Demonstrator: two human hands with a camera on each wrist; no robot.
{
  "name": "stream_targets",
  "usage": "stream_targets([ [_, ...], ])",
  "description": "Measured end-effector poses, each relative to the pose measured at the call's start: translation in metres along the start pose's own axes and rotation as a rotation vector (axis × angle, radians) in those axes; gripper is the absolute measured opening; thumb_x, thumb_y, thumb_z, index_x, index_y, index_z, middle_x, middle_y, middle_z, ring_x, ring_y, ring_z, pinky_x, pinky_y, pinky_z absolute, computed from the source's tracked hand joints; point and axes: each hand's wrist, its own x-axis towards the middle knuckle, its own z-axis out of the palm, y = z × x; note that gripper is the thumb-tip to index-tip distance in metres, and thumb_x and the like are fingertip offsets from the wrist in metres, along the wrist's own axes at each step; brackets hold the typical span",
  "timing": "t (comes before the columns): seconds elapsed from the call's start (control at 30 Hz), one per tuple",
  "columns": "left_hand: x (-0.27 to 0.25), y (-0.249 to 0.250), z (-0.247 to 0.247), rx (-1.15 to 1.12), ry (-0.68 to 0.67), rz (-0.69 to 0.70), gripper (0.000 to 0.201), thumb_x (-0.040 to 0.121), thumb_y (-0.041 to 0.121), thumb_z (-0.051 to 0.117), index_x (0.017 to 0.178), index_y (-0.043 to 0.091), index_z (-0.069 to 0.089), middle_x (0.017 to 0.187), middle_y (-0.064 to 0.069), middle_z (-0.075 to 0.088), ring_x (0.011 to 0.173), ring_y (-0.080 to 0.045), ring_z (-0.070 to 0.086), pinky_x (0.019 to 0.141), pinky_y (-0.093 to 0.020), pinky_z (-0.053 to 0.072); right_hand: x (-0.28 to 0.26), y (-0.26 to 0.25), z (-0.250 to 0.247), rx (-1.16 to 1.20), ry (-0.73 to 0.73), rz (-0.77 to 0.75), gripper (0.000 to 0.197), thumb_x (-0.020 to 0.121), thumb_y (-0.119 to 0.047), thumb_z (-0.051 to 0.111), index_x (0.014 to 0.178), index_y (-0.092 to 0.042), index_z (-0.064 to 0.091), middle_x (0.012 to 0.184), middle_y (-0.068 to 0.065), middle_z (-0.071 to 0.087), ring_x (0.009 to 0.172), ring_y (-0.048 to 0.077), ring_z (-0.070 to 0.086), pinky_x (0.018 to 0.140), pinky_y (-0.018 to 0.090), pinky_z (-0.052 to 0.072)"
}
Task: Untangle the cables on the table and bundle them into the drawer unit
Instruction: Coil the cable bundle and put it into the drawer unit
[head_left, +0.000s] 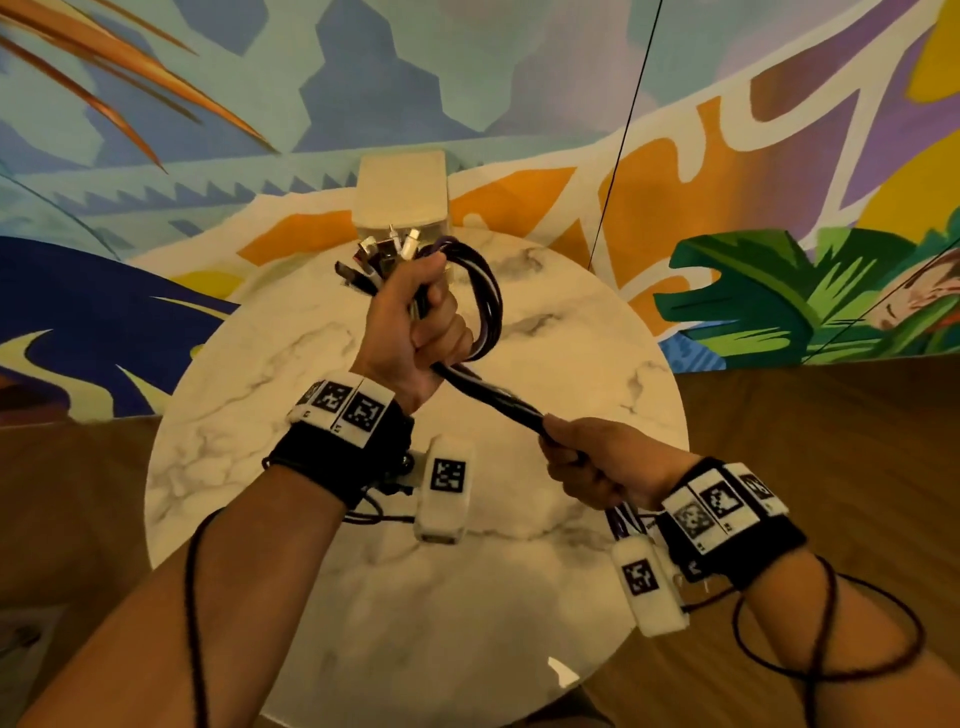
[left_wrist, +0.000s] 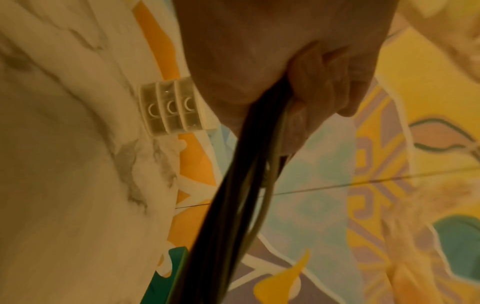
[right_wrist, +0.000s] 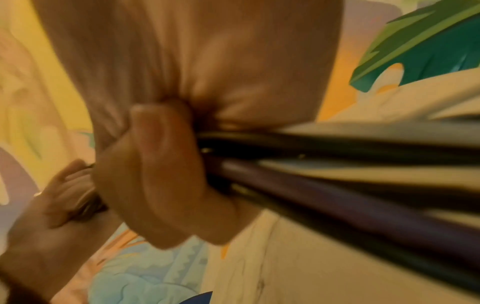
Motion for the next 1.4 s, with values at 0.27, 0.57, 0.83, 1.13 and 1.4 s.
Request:
stream_targets([
  [0.27, -0.053, -0.007, 0.048, 1.548, -0.99, -0.033, 0.015, 0.076, 0.027, 0.074, 0.089, 0.019, 0.073, 0.083, -0.004, 0.071, 0.075, -0.018, 0.063, 0.072, -0.033, 0.053, -0.004, -0.027, -0.006, -0.364, 0.05, 0.114, 0.032, 0.075, -0.041, 0.062, 0.065, -0.016, 0.046, 0.055, 0.007, 0.03, 0.044, 0.013, 0.022, 0.048, 0.026, 0.013],
  [0.57, -0.049, 0.008, 0.025, 2.373, -1.075, 0.192, 0.031, 0.089, 0.037, 0.054, 0.117, 0.023, 0.056, 0.097, -0.001, 0.067, 0.089, -0.021, 0.062, 0.08, -0.032, 0.047, -0.005, -0.07, -0.01, -0.381, 0.064, 0.182, 0.048, 0.093, -0.056, 0.041, 0.06, -0.022, 0.037, 0.048, -0.005, 0.026, 0.035, 0.009, 0.019, 0.04, 0.022, 0.027],
  [0.83, -0.037, 0.012, 0.009, 2.439, -0.797, 0.235, 0.036, 0.09, 0.041, 0.051, 0.12, 0.021, 0.052, 0.101, -0.001, 0.068, 0.092, -0.024, 0.063, 0.079, -0.033, 0.046, -0.005, -0.08, 0.007, -0.1, 0.164, 0.047, 0.05, 0.096, -0.054, 0.034, 0.058, -0.021, 0.036, 0.046, -0.006, 0.021, 0.036, 0.008, 0.013, 0.036, 0.016, 0.013],
  [1.13, -0.01, 0.017, 0.003, 2.24, -0.288, 0.334, 0.036, 0.086, 0.042, 0.058, 0.115, 0.022, 0.059, 0.096, -0.002, 0.07, 0.088, -0.024, 0.063, 0.071, -0.028, 0.042, -0.012, -0.106, 0.034, -0.209, 0.261, -0.196, 0.042, 0.1, -0.046, 0.031, 0.073, -0.016, 0.042, 0.047, -0.004, 0.029, 0.038, 0.012, 0.026, 0.041, 0.024, 0.034],
  [1.4, -0.013, -0.008, 0.0, 1.638, 0.067, 0.394, 0.025, 0.082, 0.027, 0.057, 0.095, 0.011, 0.071, 0.082, -0.012, 0.07, 0.076, -0.033, 0.062, 0.065, -0.036, 0.049, -0.011, -0.107, 0.048, -0.373, 0.346, -0.319, 0.04, 0.102, -0.038, 0.026, 0.078, -0.011, 0.043, 0.05, 0.002, 0.036, 0.038, 0.013, 0.029, 0.038, 0.024, 0.036],
])
